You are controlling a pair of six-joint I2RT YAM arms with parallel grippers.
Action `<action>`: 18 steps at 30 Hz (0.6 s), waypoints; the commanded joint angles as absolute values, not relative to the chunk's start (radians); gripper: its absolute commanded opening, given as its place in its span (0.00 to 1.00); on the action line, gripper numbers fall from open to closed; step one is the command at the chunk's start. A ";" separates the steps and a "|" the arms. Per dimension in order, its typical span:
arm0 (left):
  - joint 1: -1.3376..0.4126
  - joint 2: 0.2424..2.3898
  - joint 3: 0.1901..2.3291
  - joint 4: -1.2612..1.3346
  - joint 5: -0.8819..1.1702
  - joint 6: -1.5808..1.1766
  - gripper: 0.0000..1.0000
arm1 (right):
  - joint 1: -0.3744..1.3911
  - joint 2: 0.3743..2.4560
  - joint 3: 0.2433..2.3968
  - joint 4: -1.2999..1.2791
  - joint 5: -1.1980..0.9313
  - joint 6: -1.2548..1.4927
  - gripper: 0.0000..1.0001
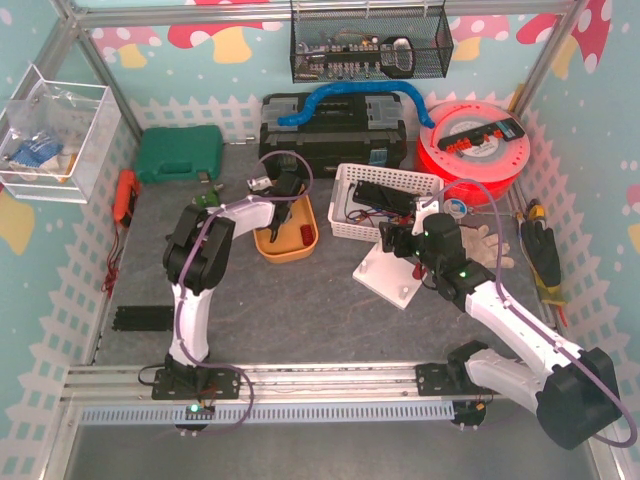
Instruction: Install the large spring
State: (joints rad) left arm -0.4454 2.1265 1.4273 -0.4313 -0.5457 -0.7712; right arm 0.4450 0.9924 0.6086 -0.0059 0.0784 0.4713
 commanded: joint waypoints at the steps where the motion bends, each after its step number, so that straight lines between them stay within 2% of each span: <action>1: -0.433 2.076 1.406 -0.451 -0.515 -0.761 0.28 | 0.443 0.992 0.603 0.003 0.093 0.457 0.93; 13: -0.442 1.875 1.303 -0.417 -0.475 -0.762 0.24 | 0.443 1.004 0.614 -0.004 0.099 0.449 0.93; 18: -0.454 1.742 1.203 -0.320 -0.391 -0.727 0.23 | 0.443 1.013 0.633 -0.022 0.065 0.448 0.93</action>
State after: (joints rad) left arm -0.4446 1.8393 1.2644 -0.4110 -0.4572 -0.7658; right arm 0.4450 1.0019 0.6086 -0.0078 0.0864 0.4603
